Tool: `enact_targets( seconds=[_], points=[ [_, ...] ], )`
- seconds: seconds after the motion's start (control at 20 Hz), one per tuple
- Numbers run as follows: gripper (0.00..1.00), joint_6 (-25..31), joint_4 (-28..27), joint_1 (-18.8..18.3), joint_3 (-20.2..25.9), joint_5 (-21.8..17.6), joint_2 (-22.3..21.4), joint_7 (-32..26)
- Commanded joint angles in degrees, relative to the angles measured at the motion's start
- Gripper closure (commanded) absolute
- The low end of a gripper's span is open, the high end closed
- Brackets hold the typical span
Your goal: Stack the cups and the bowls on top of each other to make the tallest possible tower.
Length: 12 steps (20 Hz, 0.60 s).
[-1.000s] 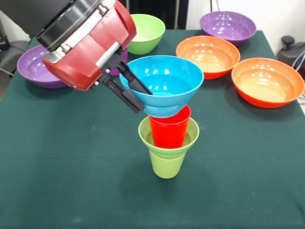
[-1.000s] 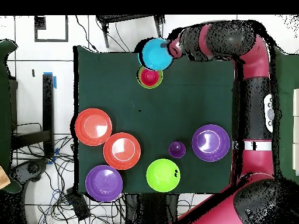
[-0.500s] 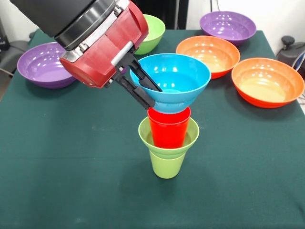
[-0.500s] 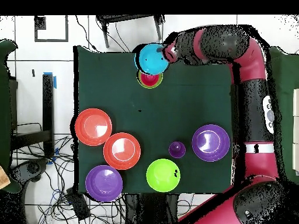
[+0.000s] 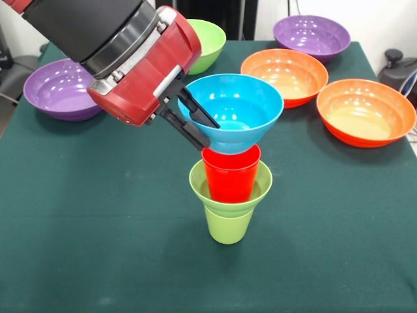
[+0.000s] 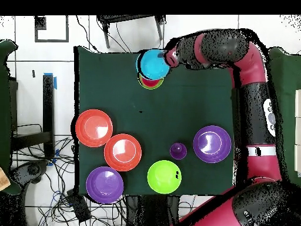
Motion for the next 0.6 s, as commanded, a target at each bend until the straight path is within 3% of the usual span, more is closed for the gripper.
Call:
enact_targets(
  seconds=[0.05,0.6],
  points=[
    [1.00,-1.0,3.1,2.8,-7.7,0.9,-0.9,8.4],
    [1.00,-1.5,2.7,3.9,-9.4,2.2,-0.6,6.9]
  ],
)
